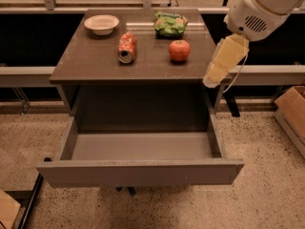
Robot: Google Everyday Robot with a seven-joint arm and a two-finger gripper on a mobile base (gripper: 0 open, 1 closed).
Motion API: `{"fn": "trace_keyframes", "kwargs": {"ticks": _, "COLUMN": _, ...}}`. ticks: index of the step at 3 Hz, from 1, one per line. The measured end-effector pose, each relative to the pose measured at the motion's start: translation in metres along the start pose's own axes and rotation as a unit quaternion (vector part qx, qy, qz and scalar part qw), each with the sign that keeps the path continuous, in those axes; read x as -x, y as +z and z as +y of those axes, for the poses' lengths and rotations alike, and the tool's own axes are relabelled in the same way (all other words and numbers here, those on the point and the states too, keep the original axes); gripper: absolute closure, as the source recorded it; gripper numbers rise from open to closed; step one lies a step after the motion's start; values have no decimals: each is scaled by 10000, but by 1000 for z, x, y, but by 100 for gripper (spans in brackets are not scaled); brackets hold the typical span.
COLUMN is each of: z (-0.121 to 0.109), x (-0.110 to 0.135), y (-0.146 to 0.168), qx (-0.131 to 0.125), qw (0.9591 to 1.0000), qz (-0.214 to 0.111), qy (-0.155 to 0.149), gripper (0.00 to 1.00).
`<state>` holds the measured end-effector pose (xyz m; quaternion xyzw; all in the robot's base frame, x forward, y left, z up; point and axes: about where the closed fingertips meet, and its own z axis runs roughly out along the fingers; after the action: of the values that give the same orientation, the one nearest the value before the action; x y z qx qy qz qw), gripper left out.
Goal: Place apple into top drawer
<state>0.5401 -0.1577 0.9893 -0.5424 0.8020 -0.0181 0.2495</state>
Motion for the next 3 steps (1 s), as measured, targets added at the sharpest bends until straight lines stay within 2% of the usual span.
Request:
{"fn": "trace_keyframes", "kwargs": {"ticks": 1, "z": -15, "x": 8, "y": 8, "qx": 88, "qw": 9996, "qz": -238, "qy": 82, "gripper": 0}}
{"fn": "trace_keyframes", "kwargs": {"ticks": 2, "z": -16, "x": 9, "y": 9, "qx": 98, "qw": 9995, "qz": -273, "qy": 95, "gripper": 0}}
{"fn": "trace_keyframes", "kwargs": {"ticks": 3, "z": -13, "x": 4, "y": 11, "qx": 165, "qw": 9990, "qz": -274, "qy": 314, "gripper": 0}}
